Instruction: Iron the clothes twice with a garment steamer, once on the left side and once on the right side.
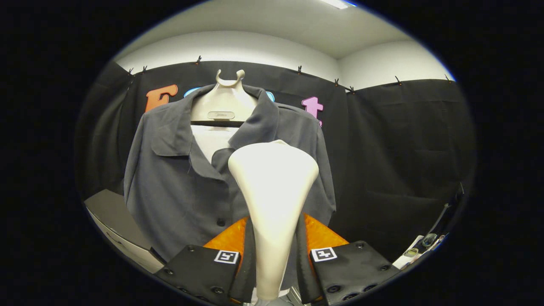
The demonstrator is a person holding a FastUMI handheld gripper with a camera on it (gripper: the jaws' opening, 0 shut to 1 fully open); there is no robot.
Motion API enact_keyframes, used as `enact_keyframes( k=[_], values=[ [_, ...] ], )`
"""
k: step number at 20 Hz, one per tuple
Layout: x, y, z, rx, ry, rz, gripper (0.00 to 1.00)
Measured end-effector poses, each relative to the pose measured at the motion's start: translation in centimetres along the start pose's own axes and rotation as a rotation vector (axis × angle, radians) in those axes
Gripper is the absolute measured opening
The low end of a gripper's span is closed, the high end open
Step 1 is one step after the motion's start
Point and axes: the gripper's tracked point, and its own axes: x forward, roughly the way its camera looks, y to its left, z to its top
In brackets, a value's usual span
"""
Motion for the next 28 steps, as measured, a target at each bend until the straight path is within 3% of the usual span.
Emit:
enact_keyframes(
  k=[5, 9, 28],
  values=[
    [3.3, -1.2, 1.5, 0.008, -0.011, -0.019, 0.48],
    [4.8, -1.1, 0.1, 0.018, 0.005, -0.009, 0.48],
    [3.4, -1.5, -17.6, 0.027, 0.208, -0.012, 0.48]
  ],
)
